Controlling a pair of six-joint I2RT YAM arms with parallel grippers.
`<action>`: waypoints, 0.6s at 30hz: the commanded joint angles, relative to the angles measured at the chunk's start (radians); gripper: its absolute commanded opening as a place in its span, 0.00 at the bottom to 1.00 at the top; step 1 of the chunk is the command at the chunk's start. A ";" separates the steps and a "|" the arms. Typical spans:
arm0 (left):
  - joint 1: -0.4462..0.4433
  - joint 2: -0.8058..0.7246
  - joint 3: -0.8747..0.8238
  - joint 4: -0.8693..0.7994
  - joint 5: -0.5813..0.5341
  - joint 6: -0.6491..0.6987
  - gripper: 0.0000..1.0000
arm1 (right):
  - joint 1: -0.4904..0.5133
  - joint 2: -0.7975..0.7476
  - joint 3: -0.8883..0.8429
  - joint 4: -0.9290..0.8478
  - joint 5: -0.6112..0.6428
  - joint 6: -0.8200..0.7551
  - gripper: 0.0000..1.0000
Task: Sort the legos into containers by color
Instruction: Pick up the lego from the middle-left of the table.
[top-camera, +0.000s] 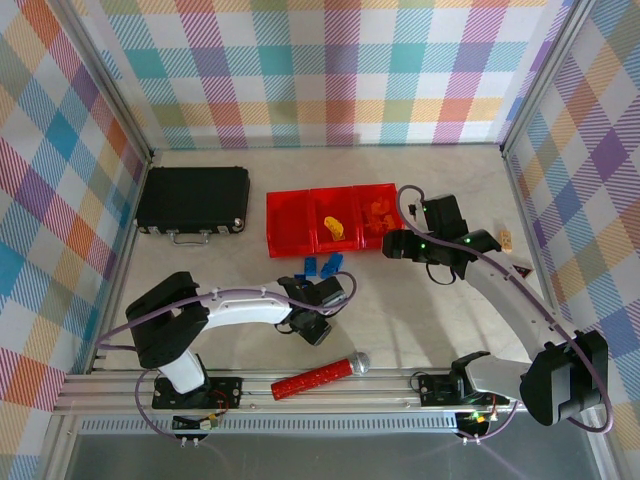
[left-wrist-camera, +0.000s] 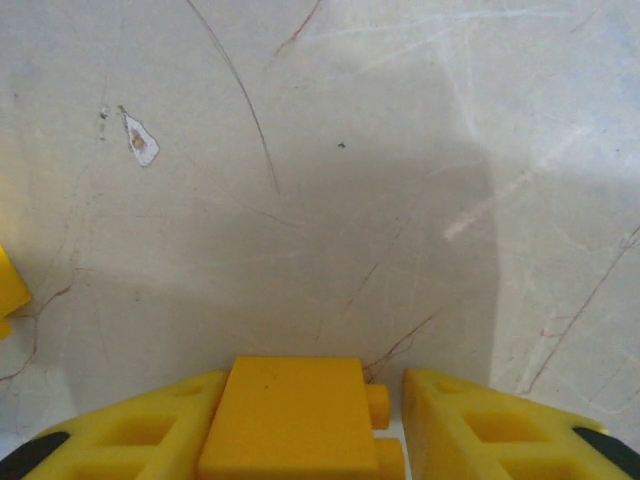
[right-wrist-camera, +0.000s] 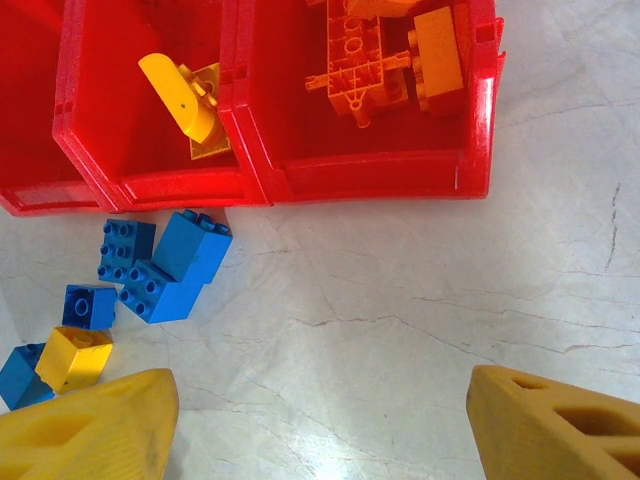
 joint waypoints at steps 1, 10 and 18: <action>0.024 0.010 -0.008 -0.008 -0.032 -0.015 0.42 | 0.002 0.005 -0.007 0.006 0.009 0.008 0.76; 0.031 -0.025 0.019 -0.007 -0.059 -0.056 0.22 | 0.002 0.002 -0.022 0.011 0.035 0.021 0.76; 0.056 -0.115 0.116 -0.035 -0.115 -0.086 0.21 | 0.002 -0.047 -0.038 0.013 0.107 0.032 0.76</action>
